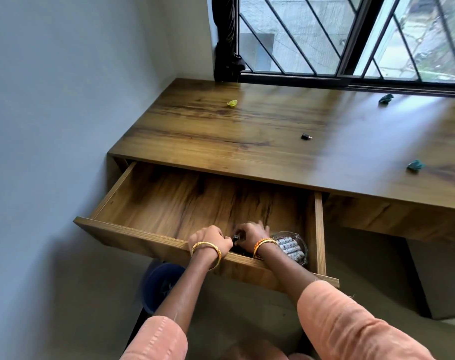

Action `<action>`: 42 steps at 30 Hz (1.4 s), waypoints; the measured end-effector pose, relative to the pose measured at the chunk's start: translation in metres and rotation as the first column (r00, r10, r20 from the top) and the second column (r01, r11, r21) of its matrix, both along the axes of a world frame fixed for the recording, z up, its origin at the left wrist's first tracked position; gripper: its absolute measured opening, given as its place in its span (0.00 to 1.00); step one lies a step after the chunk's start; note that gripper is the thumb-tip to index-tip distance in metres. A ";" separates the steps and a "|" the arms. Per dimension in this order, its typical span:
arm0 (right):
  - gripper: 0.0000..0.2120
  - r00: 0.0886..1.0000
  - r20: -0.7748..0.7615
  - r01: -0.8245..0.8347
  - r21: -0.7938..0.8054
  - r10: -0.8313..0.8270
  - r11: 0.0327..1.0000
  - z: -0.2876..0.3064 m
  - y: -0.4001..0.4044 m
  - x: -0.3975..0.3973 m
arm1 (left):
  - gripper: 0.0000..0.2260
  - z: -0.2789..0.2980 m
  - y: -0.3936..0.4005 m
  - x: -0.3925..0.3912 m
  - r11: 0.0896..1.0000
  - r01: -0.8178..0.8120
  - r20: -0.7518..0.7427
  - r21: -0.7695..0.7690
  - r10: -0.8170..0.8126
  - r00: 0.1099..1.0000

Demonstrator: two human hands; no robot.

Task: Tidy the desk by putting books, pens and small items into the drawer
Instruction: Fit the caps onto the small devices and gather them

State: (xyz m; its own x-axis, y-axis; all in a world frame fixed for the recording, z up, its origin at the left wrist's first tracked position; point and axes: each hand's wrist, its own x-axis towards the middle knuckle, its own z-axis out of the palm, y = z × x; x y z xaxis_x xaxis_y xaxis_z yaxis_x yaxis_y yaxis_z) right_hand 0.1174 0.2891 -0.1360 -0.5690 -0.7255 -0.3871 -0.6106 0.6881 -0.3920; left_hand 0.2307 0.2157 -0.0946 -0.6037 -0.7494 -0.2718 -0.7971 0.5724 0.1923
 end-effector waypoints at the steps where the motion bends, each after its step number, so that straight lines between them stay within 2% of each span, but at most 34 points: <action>1: 0.16 1.000 -0.002 0.016 -0.021 -0.016 1.000 0.001 0.001 0.000 | 0.14 0.000 0.000 0.000 1.000 0.004 0.002 0.003 -0.004 1.000; 5: 0.11 0.990 0.024 0.139 -0.259 -0.138 0.956 0.005 0.004 0.001 | 0.13 -0.001 0.001 0.001 1.000 0.010 -0.002 0.022 -0.010 1.000; 7: 0.08 0.962 0.100 0.273 -0.439 -0.255 0.856 0.014 0.007 -0.003 | 0.11 -0.002 0.000 0.002 0.999 0.029 -0.012 0.043 -0.028 1.000; 9: 0.06 0.915 0.157 0.390 -0.578 -0.372 0.717 0.033 0.010 -0.018 | 0.09 -0.005 -0.005 0.002 0.991 0.049 -0.081 0.126 -0.039 0.996; 12: 0.06 0.831 0.217 0.510 -0.668 -0.513 0.543 0.074 0.013 -0.065 | 0.06 -0.002 -0.016 -0.004 0.962 0.038 -0.272 0.270 0.039 0.962; 14: 0.08 0.759 0.213 0.572 -0.670 -0.615 0.473 0.099 0.014 -0.111 | 0.06 0.010 -0.029 -0.022 0.984 0.036 -0.392 0.176 0.037 0.919; 17: 0.12 0.712 0.131 0.607 -0.609 -0.690 0.511 0.122 0.015 -0.171 | 0.08 0.033 -0.045 -0.060 0.999 0.047 -0.543 -0.006 -0.043 0.839; 19: 0.16 0.738 0.063 0.601 -0.513 -0.672 0.612 0.128 0.011 -0.203 | 0.09 0.042 -0.058 -0.094 0.994 0.083 -0.563 -0.067 -0.106 0.820; 22: 0.25 0.831 -0.036 0.520 -0.301 -0.554 0.799 0.124 -0.003 -0.239 | 0.10 0.050 -0.083 -0.144 0.985 0.140 -0.468 -0.096 -0.169 0.867; 25: 0.28 0.860 -0.002 0.498 -0.217 -0.510 0.840 0.104 -0.021 -0.270 | 0.12 0.050 -0.108 -0.182 0.970 0.223 -0.365 -0.101 -0.244 0.898; 27: 0.25 0.867 -0.040 0.482 -0.194 -0.498 0.855 0.090 -0.032 -0.286 | 0.13 0.049 -0.121 -0.201 0.967 0.242 -0.328 -0.087 -0.257 0.909; 31: 0.15 0.854 -0.186 0.397 -0.369 -0.485 0.840 0.072 -0.044 -0.298 | 0.14 0.043 -0.133 -0.223 0.975 0.202 -0.272 -0.097 -0.221 0.937; 35: 0.12 0.784 -0.210 0.438 -0.480 -0.585 0.760 0.075 -0.055 -0.292 | 0.10 0.043 -0.138 -0.232 0.968 0.211 -0.266 -0.137 -0.242 0.933; 38: 0.12 0.758 -0.137 0.511 -0.483 -0.638 0.711 0.080 -0.057 -0.290 | 0.10 0.039 -0.138 -0.231 0.966 0.211 -0.283 -0.150 -0.246 0.927; 42: 0.15 0.668 0.075 0.674 -0.481 -0.740 0.560 0.090 -0.053 -0.282 | 0.10 0.037 -0.137 -0.224 0.961 0.230 -0.316 -0.150 -0.267 0.910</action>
